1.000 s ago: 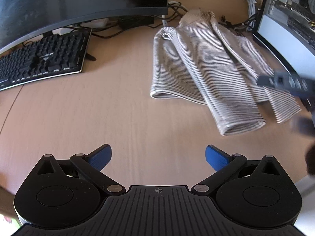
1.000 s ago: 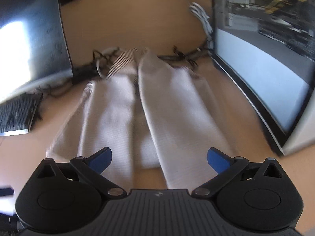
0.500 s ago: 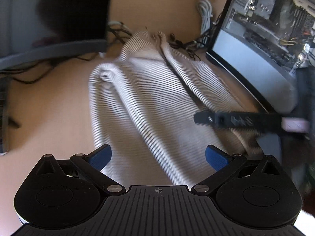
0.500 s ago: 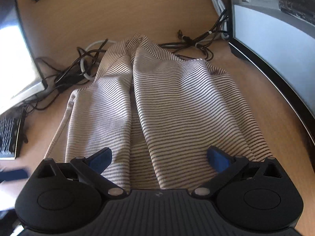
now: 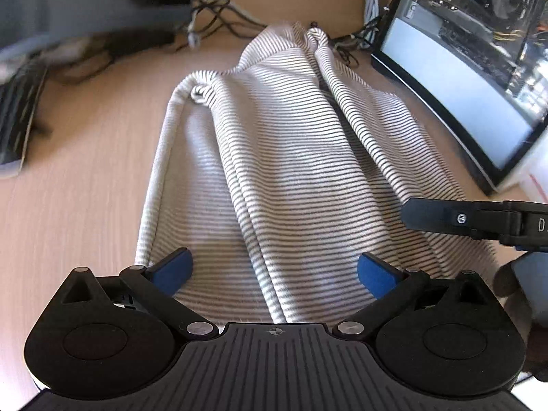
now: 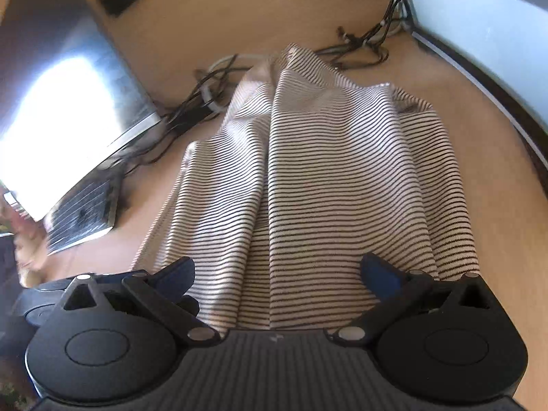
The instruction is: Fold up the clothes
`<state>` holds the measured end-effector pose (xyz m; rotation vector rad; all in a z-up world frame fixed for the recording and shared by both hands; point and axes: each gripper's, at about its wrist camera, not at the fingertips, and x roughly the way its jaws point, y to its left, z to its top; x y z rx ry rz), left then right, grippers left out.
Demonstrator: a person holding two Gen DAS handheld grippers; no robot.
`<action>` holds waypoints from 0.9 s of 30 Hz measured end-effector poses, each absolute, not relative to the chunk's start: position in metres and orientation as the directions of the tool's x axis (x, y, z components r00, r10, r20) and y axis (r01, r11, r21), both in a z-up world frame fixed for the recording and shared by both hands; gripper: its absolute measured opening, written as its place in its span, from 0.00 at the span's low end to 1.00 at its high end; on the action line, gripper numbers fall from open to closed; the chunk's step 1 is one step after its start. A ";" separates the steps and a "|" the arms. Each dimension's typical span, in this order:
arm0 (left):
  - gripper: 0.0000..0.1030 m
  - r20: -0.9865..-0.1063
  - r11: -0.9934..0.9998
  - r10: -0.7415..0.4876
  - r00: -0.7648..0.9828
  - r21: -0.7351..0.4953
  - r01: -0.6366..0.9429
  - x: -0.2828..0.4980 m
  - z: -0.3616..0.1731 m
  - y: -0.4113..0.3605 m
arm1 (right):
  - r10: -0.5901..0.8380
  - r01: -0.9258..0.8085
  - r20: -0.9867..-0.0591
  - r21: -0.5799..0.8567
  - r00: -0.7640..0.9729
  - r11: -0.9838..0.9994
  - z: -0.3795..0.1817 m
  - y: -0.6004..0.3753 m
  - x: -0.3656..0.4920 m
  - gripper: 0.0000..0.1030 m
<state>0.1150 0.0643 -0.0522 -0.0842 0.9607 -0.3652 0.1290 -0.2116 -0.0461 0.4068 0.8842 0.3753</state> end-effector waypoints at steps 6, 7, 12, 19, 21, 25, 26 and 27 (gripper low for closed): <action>1.00 -0.775 0.910 -0.414 0.479 -0.360 0.204 0.051 -0.045 0.081 | 0.593 -0.237 -0.626 0.560 0.506 0.793 -0.047 -0.240 0.068 1.00; 1.00 -0.756 0.909 -0.413 0.508 -0.372 0.185 0.048 -0.039 0.085 | 0.604 -0.251 -0.617 0.565 0.504 0.786 -0.047 -0.244 0.061 1.00; 1.00 -0.674 0.926 -0.348 0.652 -0.354 0.129 0.074 -0.014 0.088 | 0.546 -0.291 -0.654 0.465 0.524 0.836 -0.044 -0.230 0.053 1.00; 0.95 -0.787 0.949 -0.314 0.531 -0.267 0.166 0.129 -0.048 0.069 | 0.190 -0.237 -0.769 0.052 0.610 0.970 -0.029 -0.179 0.056 0.66; 1.00 -0.792 0.941 -0.339 0.508 -0.276 0.197 0.130 -0.052 0.069 | 0.089 -0.177 -0.784 -0.027 0.614 0.984 -0.026 -0.172 0.066 0.68; 1.00 -0.802 0.931 -0.365 0.473 -0.304 0.203 0.136 -0.052 0.072 | 0.058 -0.113 -0.825 -0.008 0.562 0.994 -0.032 -0.168 0.080 0.75; 1.00 -0.808 0.930 -0.368 0.461 -0.309 0.200 0.138 -0.050 0.073 | 0.051 -0.119 -0.824 -0.021 0.565 0.993 -0.034 -0.165 0.079 0.78; 1.00 -0.812 0.928 -0.372 0.450 -0.315 0.200 0.140 -0.049 0.073 | 0.044 -0.120 -0.823 -0.030 0.567 0.992 -0.035 -0.162 0.078 0.80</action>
